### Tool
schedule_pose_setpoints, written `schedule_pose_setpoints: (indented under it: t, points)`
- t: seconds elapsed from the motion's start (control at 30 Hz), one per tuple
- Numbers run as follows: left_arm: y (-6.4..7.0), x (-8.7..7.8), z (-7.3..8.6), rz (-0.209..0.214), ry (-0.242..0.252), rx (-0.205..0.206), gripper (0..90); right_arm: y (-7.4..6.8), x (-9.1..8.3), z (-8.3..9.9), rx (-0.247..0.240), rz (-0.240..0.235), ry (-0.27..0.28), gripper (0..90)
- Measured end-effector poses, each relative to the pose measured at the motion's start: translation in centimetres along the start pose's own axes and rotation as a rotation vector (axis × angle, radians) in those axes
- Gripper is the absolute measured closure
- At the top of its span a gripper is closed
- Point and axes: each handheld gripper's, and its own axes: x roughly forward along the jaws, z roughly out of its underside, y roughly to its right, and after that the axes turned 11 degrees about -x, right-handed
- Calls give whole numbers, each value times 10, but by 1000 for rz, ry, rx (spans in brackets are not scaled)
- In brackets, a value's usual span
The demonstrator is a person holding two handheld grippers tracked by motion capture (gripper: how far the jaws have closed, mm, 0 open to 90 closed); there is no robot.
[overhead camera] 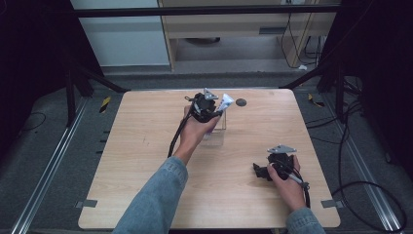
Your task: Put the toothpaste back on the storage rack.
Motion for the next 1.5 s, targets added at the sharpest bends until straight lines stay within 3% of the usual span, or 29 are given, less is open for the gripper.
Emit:
schedule_pose_setpoints:
  t: [0.83,1.03,1.3,1.5]
  points:
    - [6,-28,3,23,47,47,632,0,0,0,-2,1,1,3]
    - [11,-36,7,35,41,82,624,0,0,0,-1,0,1,3]
    - [22,-49,17,61,38,128,571,0,0,0,-1,0,1,3]
    - [26,-57,26,88,24,136,495,0,0,0,-1,0,0,3]
